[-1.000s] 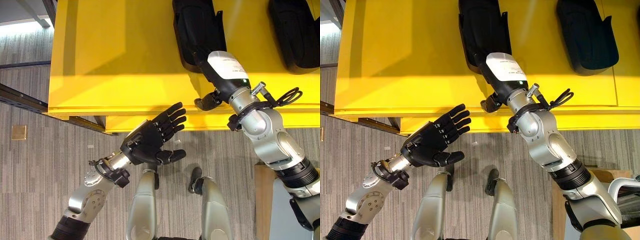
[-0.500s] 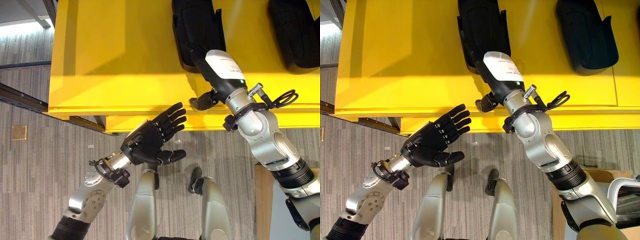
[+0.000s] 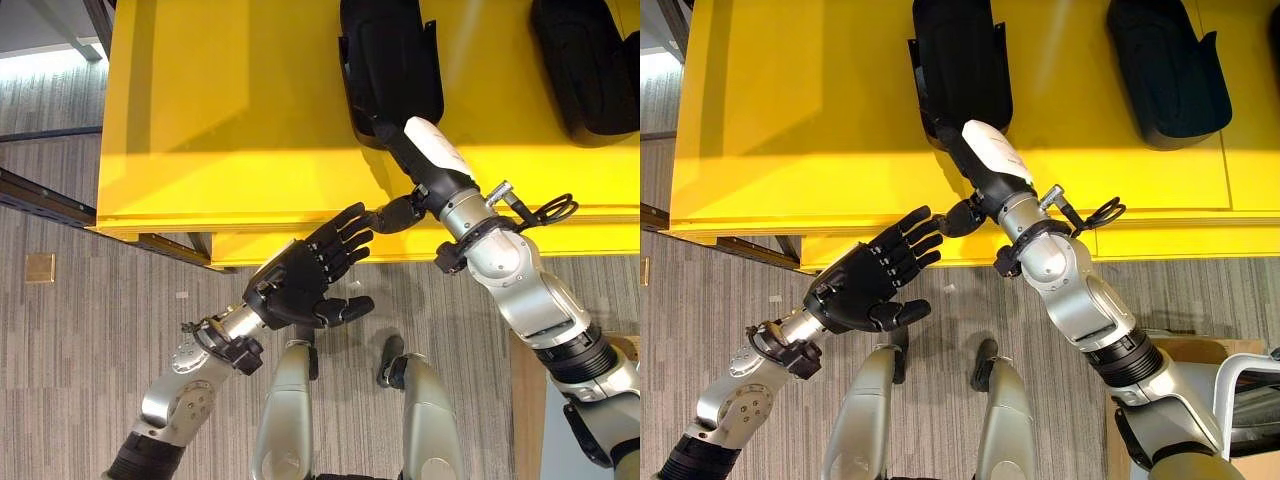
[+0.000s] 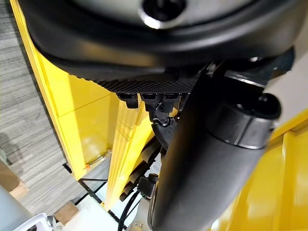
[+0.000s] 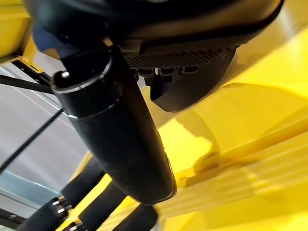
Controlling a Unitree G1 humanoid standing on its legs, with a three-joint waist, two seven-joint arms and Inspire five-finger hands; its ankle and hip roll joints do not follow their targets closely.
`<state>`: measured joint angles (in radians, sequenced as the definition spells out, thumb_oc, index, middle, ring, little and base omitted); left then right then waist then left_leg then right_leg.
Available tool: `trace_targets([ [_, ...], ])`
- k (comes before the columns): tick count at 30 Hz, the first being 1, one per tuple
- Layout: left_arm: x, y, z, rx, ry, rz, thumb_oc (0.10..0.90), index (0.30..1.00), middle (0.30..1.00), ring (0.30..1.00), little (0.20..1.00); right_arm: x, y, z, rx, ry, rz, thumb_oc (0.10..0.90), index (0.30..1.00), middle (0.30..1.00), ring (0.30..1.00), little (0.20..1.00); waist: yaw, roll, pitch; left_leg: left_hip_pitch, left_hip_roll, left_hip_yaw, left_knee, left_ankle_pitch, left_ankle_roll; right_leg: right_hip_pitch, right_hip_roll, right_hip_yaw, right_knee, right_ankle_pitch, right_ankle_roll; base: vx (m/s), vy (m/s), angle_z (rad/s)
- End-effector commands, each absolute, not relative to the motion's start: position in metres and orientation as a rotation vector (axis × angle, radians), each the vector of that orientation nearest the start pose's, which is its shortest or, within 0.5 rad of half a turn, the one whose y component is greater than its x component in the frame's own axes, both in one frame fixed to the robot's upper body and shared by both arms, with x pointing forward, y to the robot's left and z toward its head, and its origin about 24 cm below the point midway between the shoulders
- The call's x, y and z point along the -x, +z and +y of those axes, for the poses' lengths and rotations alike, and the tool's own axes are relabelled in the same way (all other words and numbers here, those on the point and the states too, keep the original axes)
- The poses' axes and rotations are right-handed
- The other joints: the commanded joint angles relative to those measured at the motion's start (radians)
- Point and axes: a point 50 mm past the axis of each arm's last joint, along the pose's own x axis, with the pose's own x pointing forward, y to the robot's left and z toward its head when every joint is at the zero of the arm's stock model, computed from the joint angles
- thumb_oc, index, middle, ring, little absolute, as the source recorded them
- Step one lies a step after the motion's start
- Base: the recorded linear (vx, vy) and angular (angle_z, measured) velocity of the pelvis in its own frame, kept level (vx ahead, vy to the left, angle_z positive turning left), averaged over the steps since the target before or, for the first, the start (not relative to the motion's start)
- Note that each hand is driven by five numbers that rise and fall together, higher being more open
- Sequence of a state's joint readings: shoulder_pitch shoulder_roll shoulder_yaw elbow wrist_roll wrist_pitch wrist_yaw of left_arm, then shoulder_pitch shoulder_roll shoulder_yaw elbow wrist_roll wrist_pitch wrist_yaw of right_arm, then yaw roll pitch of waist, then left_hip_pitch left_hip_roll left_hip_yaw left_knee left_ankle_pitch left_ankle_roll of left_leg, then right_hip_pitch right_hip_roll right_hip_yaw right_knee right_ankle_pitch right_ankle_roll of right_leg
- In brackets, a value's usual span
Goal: Move parts from the plastic box to the shelf.
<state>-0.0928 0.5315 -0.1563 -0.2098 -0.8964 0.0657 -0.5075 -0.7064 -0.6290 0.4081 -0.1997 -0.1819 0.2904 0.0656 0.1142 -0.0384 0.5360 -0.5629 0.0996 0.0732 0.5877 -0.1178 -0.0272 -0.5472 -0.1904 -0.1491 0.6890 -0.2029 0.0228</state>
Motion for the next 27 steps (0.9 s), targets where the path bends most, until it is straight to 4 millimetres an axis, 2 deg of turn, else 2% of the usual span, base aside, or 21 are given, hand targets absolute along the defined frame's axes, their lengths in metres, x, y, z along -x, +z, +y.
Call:
trace_targets([
  [1,-0.227,0.164,0.132,0.366,-0.979,-0.42,0.9,1.0,1.0,1.0,1.0,-0.277,0.286,-0.097,0.786,0.356,-0.824,0.9,1.0,1.0,1.0,1.0,-0.007,0.044,-0.016,0.091,-0.009,-0.007,-0.058,-0.038,0.033,0.069,0.034,0.03,0.028,-0.047,-0.015,0.0,0.0,0.0],
  [5,-0.228,0.164,0.13,0.365,-0.982,-0.429,0.9,1.0,1.0,1.0,1.0,-0.277,0.287,-0.093,0.76,0.337,-0.861,0.9,1.0,1.0,1.0,1.0,-0.009,0.046,-0.016,0.094,-0.006,-0.003,-0.071,-0.031,0.033,0.07,0.032,0.032,0.001,-0.03,-0.011,-0.01,0.006,0.0],
  [8,-0.228,0.166,0.13,0.373,-0.974,-0.446,0.9,1.0,1.0,1.0,1.0,-0.275,0.292,-0.096,0.778,0.261,-0.928,0.9,1.0,1.0,1.0,1.0,-0.015,0.051,-0.016,0.089,-0.005,-0.001,-0.073,-0.03,0.032,0.064,0.031,0.039,-0.013,-0.021,-0.009,-0.02,0.038,-0.01],
  [11,-0.228,0.167,0.128,0.383,-0.967,-0.451,0.9,1.0,1.0,1.0,1.0,-0.265,0.301,-0.102,0.856,0.097,-1.058,0.9,1.0,1.0,1.0,1.0,-0.025,0.052,-0.016,0.089,-0.002,0.003,-0.071,-0.035,0.033,0.059,0.032,0.045,-0.014,-0.019,-0.006,0.01,0.011,0.0],
  [16,-0.227,0.169,0.128,0.398,-0.962,-0.462,0.9,1.0,1.0,1.0,1.0,-0.247,0.315,-0.104,0.937,-0.025,-1.246,0.9,1.0,1.0,1.0,1.0,-0.034,0.067,-0.016,0.092,-0.003,0.009,-0.075,-0.036,0.033,0.059,0.032,0.053,-0.019,-0.019,-0.006,0.01,0.05,-0.04],
  [21,-0.225,0.168,0.129,0.417,-0.975,-0.461,0.9,1.0,1.0,1.0,1.0,-0.232,0.326,-0.1,0.88,-0.047,-1.395,0.9,1.0,1.0,1.0,1.0,-0.029,0.084,-0.016,0.096,-0.007,0.009,-0.073,-0.037,0.032,0.06,0.026,0.052,-0.018,-0.02,-0.008,0.01,0.036,-0.03],
  [27,-0.224,0.167,0.128,0.429,-0.983,-0.46,0.9,1.0,1.0,1.0,1.0,-0.222,0.331,-0.094,0.831,0.0,-1.472,0.9,1.0,1.0,1.0,1.0,-0.022,0.093,-0.016,0.099,-0.014,0.004,-0.075,-0.036,0.031,0.062,0.02,0.051,-0.017,-0.021,-0.007,0.0,0.005,0.0],
])
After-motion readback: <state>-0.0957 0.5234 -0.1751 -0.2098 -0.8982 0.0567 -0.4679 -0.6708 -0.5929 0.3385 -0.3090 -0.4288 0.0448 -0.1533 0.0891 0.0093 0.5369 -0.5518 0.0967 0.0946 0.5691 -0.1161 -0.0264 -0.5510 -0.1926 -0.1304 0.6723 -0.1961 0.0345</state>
